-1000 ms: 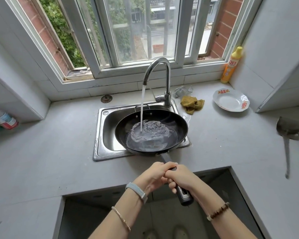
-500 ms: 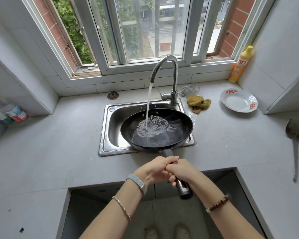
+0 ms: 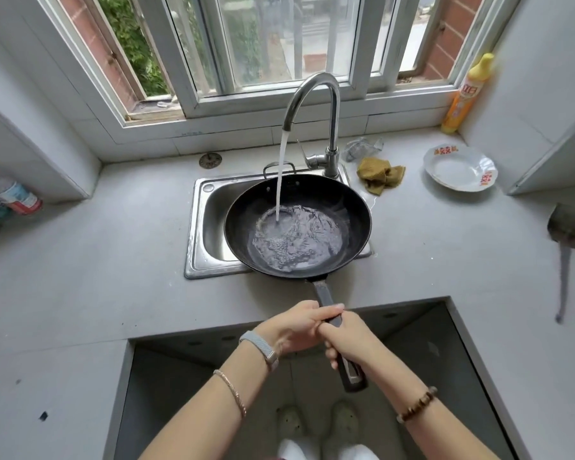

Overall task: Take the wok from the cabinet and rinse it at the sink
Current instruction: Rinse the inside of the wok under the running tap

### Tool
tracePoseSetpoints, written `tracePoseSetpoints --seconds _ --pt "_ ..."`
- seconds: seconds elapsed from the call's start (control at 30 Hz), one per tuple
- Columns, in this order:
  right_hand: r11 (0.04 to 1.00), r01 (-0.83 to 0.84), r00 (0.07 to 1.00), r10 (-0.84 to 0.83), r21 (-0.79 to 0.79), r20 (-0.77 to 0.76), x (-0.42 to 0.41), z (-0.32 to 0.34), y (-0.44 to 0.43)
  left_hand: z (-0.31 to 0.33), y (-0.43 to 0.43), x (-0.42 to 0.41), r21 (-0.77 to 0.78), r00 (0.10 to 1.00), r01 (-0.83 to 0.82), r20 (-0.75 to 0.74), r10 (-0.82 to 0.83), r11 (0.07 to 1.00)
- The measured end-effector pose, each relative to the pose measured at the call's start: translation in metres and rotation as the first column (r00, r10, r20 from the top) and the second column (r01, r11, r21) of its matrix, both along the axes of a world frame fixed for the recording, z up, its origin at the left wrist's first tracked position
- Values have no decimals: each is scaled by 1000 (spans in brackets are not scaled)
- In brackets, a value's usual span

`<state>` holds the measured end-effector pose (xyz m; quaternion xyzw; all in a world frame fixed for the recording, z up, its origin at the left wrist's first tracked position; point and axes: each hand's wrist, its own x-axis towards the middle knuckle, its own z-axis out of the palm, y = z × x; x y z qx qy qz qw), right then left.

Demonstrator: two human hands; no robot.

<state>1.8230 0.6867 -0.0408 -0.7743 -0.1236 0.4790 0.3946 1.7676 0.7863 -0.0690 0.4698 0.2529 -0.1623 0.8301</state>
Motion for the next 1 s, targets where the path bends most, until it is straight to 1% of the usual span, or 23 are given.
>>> tracePoseSetpoints --seconds 0.17,0.3,0.47,0.6,0.7,0.87,1.0 --pt "996 74 992 -70 43 -102 19 21 20 27 10 13 -42 998 -63 13 64 997" --pt "995 84 989 -77 60 -123 23 26 27 31 15 16 -34 996 -86 4 87 996" --pt "997 60 993 -56 41 -103 10 9 10 12 5 5 -20 999 -47 12 47 999" --pt "997 43 993 -37 56 -112 -5 -11 -10 -11 -10 -7 54 1000 4 -5 -4 999" --pt "998 41 996 -37 44 -85 -8 -19 -16 -18 -17 -9 74 999 0 -32 2 997" --pt "997 46 996 -40 65 -78 2 -6 -5 0 -10 -1 1 999 -31 -11 31 1000" --pt "993 80 990 -70 82 -120 16 12 13 23 3 10 -43 994 -109 -24 108 993"
